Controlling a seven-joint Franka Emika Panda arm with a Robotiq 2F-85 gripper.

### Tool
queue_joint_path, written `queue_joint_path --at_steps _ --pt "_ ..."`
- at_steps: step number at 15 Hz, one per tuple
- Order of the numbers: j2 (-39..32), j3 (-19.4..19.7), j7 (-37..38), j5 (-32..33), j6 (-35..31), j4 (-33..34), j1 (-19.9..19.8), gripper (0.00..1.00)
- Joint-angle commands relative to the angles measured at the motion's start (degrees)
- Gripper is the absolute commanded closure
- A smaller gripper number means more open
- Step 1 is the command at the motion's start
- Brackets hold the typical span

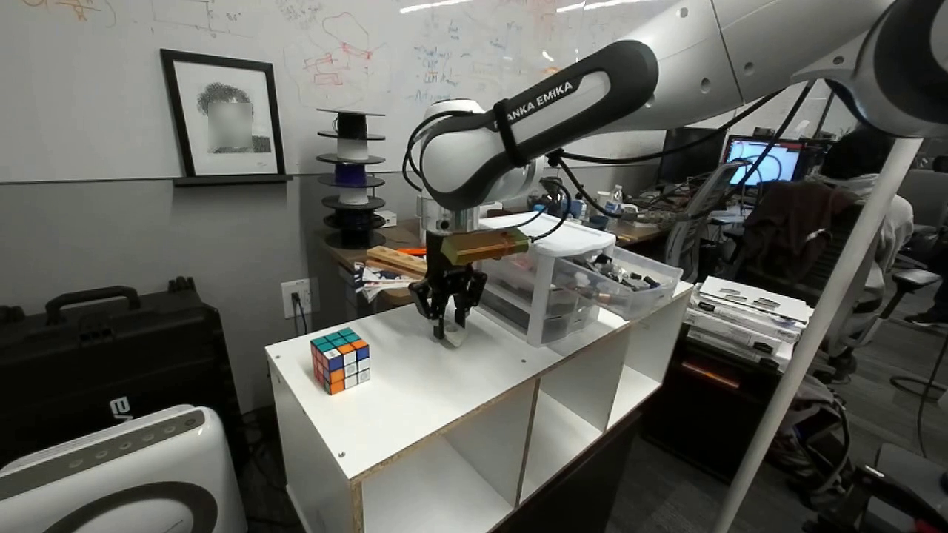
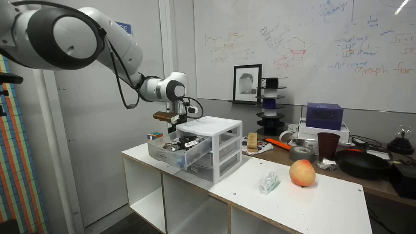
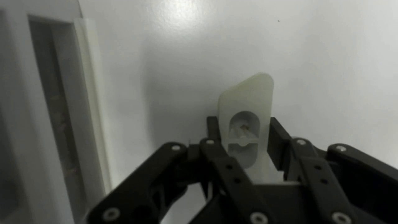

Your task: Put the gray object and the plastic in the open drawer then close the drawer

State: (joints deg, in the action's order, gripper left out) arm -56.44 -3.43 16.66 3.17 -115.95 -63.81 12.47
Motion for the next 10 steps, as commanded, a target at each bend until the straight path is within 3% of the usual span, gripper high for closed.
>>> queue_joint_path --at_steps 1,10 --pt "5.5 0.4 -2.0 -0.1 2.2 -3.8 1.0 0.81" --pt "29.2 2.2 5.8 3.3 8.2 -23.8 3.6 0.82"
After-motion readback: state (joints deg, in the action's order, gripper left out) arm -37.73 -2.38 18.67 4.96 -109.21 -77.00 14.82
